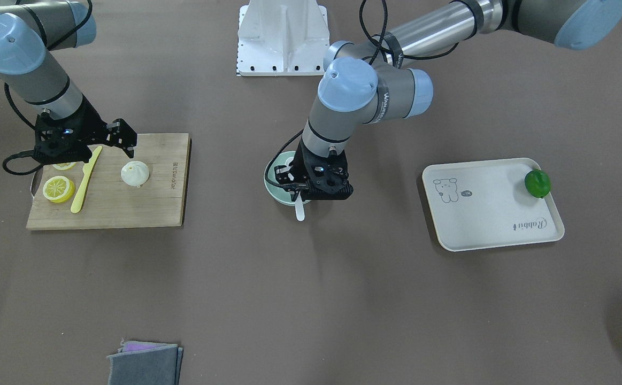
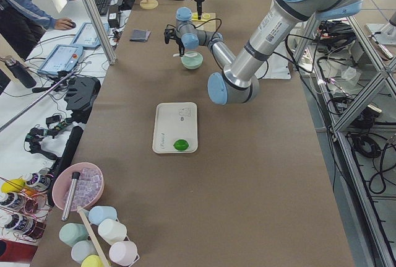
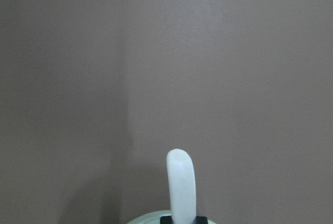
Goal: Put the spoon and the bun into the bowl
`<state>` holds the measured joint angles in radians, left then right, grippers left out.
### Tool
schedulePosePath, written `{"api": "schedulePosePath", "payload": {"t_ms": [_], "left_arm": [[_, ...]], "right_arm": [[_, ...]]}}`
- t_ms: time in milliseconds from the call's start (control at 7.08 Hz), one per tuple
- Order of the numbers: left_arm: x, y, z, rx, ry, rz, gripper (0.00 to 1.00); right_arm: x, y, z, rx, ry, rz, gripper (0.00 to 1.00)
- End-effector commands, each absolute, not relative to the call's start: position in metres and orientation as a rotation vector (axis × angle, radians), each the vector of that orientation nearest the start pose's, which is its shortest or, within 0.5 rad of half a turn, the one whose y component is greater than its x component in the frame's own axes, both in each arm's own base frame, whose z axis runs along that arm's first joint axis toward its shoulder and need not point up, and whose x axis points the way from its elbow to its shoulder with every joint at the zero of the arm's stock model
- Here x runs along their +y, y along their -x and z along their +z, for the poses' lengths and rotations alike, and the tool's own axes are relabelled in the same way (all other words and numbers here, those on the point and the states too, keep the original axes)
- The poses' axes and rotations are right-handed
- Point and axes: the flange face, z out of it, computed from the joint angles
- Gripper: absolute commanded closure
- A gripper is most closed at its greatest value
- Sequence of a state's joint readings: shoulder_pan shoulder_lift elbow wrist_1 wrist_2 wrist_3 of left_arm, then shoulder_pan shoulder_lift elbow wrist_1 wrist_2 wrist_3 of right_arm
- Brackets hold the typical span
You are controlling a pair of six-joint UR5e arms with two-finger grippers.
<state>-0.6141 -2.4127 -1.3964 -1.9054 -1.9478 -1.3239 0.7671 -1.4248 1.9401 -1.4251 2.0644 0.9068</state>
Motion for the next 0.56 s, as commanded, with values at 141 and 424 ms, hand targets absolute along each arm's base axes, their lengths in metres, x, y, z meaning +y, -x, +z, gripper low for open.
{"api": "schedulePosePath", "payload": {"t_ms": [141,424], "left_arm": [[-0.505,-0.57,0.164,1.049,-0.099,-0.134,1.0],[-0.505,-0.57,0.165,1.048,-0.099,-0.133,1.0]], "right_arm": [[-0.428,0.357,0.398,-0.776,-0.079,-0.1,0.04],[-0.436,0.374,0.408,-0.752,-0.078,-0.107,0.06]]}}
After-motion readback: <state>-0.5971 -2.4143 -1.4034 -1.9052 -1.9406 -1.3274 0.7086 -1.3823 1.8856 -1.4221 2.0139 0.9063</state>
